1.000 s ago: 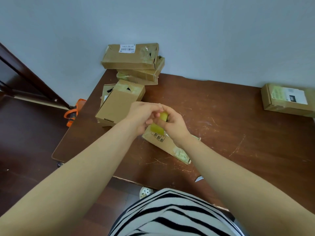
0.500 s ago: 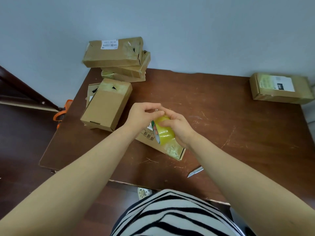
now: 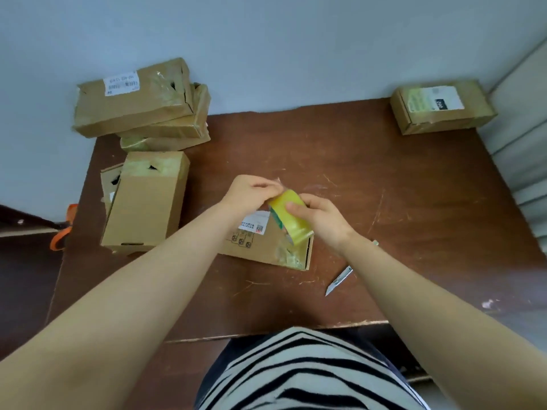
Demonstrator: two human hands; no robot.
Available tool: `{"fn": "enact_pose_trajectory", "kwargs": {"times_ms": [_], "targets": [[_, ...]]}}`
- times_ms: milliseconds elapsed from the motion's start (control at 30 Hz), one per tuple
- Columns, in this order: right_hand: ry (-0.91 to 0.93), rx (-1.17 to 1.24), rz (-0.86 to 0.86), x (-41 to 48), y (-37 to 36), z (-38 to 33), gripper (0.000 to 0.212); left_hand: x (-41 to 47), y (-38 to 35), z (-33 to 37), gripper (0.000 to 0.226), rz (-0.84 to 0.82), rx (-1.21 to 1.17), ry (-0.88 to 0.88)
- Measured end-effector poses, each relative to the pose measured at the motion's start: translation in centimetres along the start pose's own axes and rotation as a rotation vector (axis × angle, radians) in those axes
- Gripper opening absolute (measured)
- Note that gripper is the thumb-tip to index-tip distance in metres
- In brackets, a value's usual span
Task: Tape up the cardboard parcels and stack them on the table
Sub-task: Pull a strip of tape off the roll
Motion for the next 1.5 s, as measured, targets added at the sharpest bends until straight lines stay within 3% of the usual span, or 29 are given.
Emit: {"fn": "enact_pose_trajectory", "kwargs": {"times_ms": [233,400,600,667,833,1000,1067,1200,1333,1500], "targets": [[0.006,0.232,0.266,-2.2,-0.3,1.8,0.006,1.9,-2.2,-0.2,0.011,-0.198,0.023,-0.051],[0.025,0.365,0.471,-5.2,-0.4,5.1,0.018,0.5,-4.4,-0.7,0.014,-0.342,0.110,-0.143],[0.022,0.395,0.556,-6.9,-0.1,6.8,0.029,-1.2,-5.4,-1.2,0.006,-0.333,0.087,-0.145],[0.028,0.404,0.548,-6.9,0.8,6.8,0.029,-1.4,-5.4,-1.3,0.012,-0.294,0.061,-0.104],[-0.046,0.031,0.578,-8.0,4.0,6.4,0.051,-1.3,-5.8,0.0,0.014,-0.201,-0.096,0.021],[0.003,-0.025,0.392,-9.7,8.3,5.2,0.030,-0.7,-7.6,1.9,0.003,-0.094,-0.153,0.054],[0.005,-0.022,0.412,-10.1,11.4,5.3,0.027,-0.6,-9.0,2.1,0.004,-0.074,-0.173,0.114],[-0.077,-0.272,0.559,-11.0,18.2,6.2,0.041,0.1,-11.6,2.2,0.006,0.008,-0.229,0.206],[-0.068,-0.259,0.545,-10.2,23.4,6.7,0.038,1.2,-13.8,1.9,0.010,0.063,-0.247,0.253],[-0.345,-0.923,0.601,-7.1,28.2,6.4,0.053,1.7,-16.2,0.3,0.008,0.162,-0.305,0.360]]}}
Point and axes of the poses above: each hand's wrist, its own x-axis towards the middle knuckle, its own y-axis out of the back of the hand, z = x × y, the point moved 7 cm from there along x, towards the middle knuckle, and after that the axes turned 5 degrees about -y, right-handed, at the moved point
